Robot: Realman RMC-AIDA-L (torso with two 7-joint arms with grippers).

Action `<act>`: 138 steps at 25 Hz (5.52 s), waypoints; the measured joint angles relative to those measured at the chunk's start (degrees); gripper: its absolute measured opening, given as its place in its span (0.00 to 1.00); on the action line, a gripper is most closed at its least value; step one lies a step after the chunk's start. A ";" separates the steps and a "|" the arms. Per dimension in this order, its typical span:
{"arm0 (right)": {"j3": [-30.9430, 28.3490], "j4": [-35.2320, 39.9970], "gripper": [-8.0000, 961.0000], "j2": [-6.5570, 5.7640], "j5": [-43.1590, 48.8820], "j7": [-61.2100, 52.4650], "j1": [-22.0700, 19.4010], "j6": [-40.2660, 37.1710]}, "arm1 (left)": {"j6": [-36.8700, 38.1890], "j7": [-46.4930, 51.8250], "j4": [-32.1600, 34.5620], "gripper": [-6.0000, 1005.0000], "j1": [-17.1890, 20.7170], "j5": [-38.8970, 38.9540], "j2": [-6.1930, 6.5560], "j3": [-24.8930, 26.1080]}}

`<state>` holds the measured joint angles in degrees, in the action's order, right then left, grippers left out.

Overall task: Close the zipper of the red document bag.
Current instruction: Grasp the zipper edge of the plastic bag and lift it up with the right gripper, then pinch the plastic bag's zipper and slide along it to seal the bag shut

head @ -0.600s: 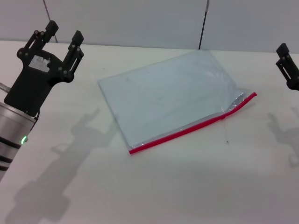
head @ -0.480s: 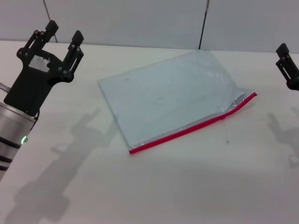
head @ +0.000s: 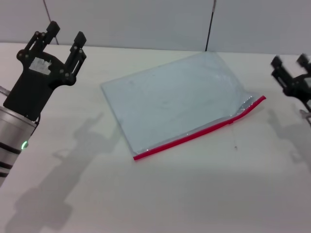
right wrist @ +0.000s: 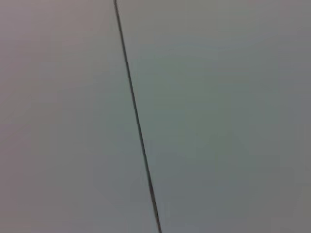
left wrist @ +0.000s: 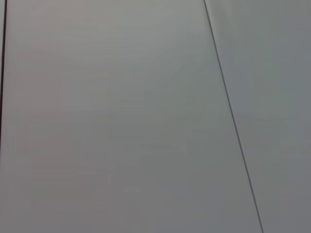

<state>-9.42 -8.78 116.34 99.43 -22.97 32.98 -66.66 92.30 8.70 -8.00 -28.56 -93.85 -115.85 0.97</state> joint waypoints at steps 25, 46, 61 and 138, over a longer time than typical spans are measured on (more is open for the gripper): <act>9.16 12.76 0.80 -0.17 27.69 -45.04 8.74 22.90 | -0.07 0.00 -0.01 0.58 -0.43 -0.06 -0.20 -0.13; 9.24 10.31 0.58 0.11 30.55 -43.52 11.44 24.02 | -0.46 0.09 -0.09 0.58 -0.54 -0.09 -0.17 -0.18; 10.77 10.12 0.04 -0.06 30.65 -43.47 11.86 18.76 | -0.58 0.09 0.01 0.58 -0.72 -0.44 -0.17 -0.58; 10.68 11.71 0.02 -0.12 27.26 -45.34 18.62 -4.67 | -11.93 -9.59 -1.05 0.09 -6.65 -8.19 -0.57 -12.92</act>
<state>1.26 2.93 116.22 126.69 -68.30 51.60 -71.33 80.38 -0.89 -9.06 -35.20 -102.04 -116.42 -11.96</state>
